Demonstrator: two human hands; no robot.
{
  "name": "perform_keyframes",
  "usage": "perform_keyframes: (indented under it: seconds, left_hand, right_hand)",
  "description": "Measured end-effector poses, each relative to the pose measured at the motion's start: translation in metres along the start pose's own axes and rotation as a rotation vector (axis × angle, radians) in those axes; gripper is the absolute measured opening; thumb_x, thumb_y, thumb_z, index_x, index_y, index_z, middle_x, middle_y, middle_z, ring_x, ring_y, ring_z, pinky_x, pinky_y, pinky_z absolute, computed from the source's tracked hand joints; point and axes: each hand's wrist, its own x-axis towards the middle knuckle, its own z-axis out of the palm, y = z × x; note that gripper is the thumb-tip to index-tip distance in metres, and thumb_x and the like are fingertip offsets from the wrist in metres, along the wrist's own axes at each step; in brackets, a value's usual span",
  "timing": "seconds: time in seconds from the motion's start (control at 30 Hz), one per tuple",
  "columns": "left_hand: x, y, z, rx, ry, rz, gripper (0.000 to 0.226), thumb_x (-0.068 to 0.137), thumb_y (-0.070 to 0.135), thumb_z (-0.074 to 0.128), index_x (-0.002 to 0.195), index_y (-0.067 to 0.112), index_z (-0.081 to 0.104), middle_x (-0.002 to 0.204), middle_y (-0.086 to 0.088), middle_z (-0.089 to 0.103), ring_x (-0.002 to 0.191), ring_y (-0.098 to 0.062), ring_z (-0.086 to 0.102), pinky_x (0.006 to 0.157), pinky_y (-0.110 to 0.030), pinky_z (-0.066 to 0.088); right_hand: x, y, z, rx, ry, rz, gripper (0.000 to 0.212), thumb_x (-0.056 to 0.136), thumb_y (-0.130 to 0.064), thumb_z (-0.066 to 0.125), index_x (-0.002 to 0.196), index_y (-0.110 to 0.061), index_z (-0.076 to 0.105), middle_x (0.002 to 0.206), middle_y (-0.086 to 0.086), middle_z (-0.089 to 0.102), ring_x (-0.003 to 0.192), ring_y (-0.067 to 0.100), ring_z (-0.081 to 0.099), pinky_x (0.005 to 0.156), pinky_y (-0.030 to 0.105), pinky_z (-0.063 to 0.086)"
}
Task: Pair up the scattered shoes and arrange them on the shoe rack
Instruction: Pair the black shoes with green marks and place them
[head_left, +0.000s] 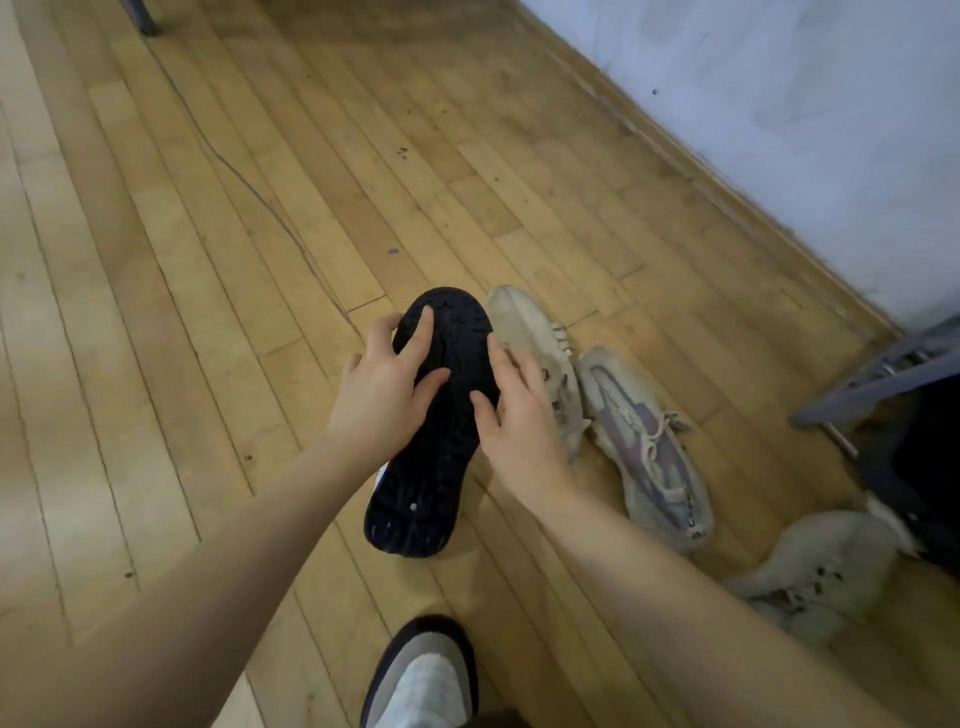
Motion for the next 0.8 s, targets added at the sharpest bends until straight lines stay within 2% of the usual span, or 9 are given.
perform_keyframes:
  seconds: [0.13, 0.23, 0.3, 0.43, 0.57, 0.63, 0.8]
  left_hand:
    - [0.010, 0.052, -0.002, -0.059, 0.026, 0.113, 0.062, 0.091, 0.031, 0.054, 0.145, 0.013, 0.028, 0.136, -0.021, 0.037, 0.116, -0.038, 0.045, 0.095, -0.050, 0.038]
    - [0.010, 0.101, -0.001, -0.103, 0.026, 0.201, 0.062, 0.092, 0.034, 0.052, 0.146, 0.016, 0.025, 0.138, -0.019, 0.034, 0.120, -0.036, 0.042, 0.098, -0.049, 0.038]
    - [0.008, 0.133, 0.000, -0.118, 0.006, 0.239, 0.063, 0.093, 0.036, 0.049, 0.147, 0.018, 0.022, 0.141, -0.017, 0.031, 0.124, -0.034, 0.037, 0.101, -0.048, 0.034]
    - [-0.001, 0.198, 0.014, -0.154, -0.038, 0.392, 0.064, 0.093, 0.037, 0.047, 0.147, 0.015, 0.020, 0.140, -0.019, 0.031, 0.120, -0.038, 0.041, 0.098, -0.052, 0.039]
    - [-0.026, 0.261, 0.043, -0.163, -0.148, 0.506, 0.066, 0.094, 0.037, 0.046, 0.148, 0.016, 0.014, 0.142, -0.019, 0.029, 0.121, -0.038, 0.040, 0.097, -0.050, 0.038]
    - [-0.039, 0.286, 0.061, -0.174, -0.208, 0.575, 0.067, 0.094, 0.037, 0.046, 0.148, 0.016, 0.012, 0.142, -0.020, 0.027, 0.121, -0.039, 0.040, 0.096, -0.049, 0.040]
    - [-0.075, 0.333, 0.108, -0.208, -0.355, 0.721, 0.067, 0.093, 0.037, 0.048, 0.148, 0.019, 0.015, 0.142, -0.019, 0.028, 0.122, -0.038, 0.041, 0.093, -0.051, 0.043]
  right_hand:
    - [-0.014, 0.010, -0.054, -0.052, 0.112, -0.038, 0.058, 0.095, -0.014, 0.049, 0.147, -0.016, 0.023, 0.135, 0.005, 0.036, 0.101, 0.022, 0.054, 0.091, 0.032, 0.047]
    - [-0.033, 0.020, -0.099, -0.073, 0.190, -0.007, 0.059, 0.095, -0.014, 0.050, 0.147, -0.016, 0.023, 0.134, 0.003, 0.037, 0.094, 0.018, 0.055, 0.086, 0.032, 0.048]
    - [-0.048, 0.026, -0.127, -0.079, 0.242, 0.012, 0.058, 0.095, -0.013, 0.051, 0.147, -0.015, 0.025, 0.133, 0.003, 0.038, 0.096, 0.014, 0.054, 0.087, 0.031, 0.049]
    - [-0.088, 0.045, -0.183, -0.155, 0.373, 0.080, 0.059, 0.093, -0.013, 0.053, 0.146, -0.016, 0.028, 0.131, 0.005, 0.040, 0.106, 0.015, 0.050, 0.095, 0.029, 0.045]
    - [-0.144, 0.073, -0.221, -0.169, 0.472, 0.215, 0.061, 0.093, -0.017, 0.053, 0.147, -0.022, 0.025, 0.127, 0.000, 0.037, 0.097, 0.021, 0.055, 0.087, 0.043, 0.049]
    - [-0.175, 0.091, -0.231, -0.169, 0.537, 0.261, 0.061, 0.092, -0.020, 0.051, 0.147, -0.022, 0.025, 0.127, 0.000, 0.036, 0.099, 0.022, 0.054, 0.087, 0.045, 0.049]
    - [-0.243, 0.130, -0.244, -0.240, 0.660, 0.393, 0.052, 0.094, -0.023, 0.044, 0.144, -0.017, 0.031, 0.124, 0.001, 0.038, 0.089, 0.030, 0.057, 0.082, 0.051, 0.048]
